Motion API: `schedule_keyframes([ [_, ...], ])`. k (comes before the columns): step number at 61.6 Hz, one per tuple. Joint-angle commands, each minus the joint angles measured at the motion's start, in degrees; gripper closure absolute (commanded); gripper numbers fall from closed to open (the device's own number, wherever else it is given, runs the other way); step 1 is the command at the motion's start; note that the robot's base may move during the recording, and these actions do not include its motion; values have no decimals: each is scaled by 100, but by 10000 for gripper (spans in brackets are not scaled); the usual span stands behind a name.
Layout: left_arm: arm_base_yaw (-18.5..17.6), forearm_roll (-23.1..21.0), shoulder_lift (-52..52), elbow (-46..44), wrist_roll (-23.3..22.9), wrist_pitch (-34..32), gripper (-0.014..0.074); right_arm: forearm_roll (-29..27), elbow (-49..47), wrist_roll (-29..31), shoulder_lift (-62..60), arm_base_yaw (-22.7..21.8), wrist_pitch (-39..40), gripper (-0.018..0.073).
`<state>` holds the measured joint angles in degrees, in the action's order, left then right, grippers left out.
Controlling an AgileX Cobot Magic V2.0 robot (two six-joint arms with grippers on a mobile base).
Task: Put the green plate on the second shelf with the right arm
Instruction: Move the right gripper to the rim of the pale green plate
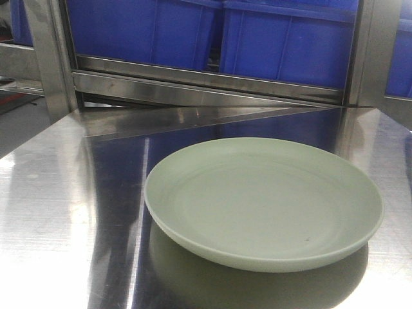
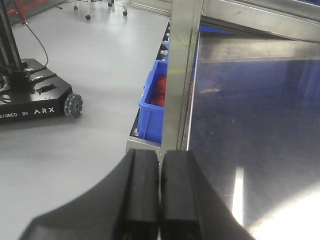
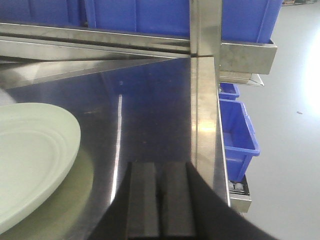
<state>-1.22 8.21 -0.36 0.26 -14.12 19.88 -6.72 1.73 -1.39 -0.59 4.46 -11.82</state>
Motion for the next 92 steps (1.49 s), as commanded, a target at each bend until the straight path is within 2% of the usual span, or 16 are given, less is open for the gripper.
schedule_keyframes([
  [1, -26, 10, -118, 181, 4, -392, 472, 36, -52, 32, -97, -5, 523, 505],
  [92, -26, 10, -118, 181, 4, -392, 472, 36, -52, 32, -97, -5, 523, 505],
])
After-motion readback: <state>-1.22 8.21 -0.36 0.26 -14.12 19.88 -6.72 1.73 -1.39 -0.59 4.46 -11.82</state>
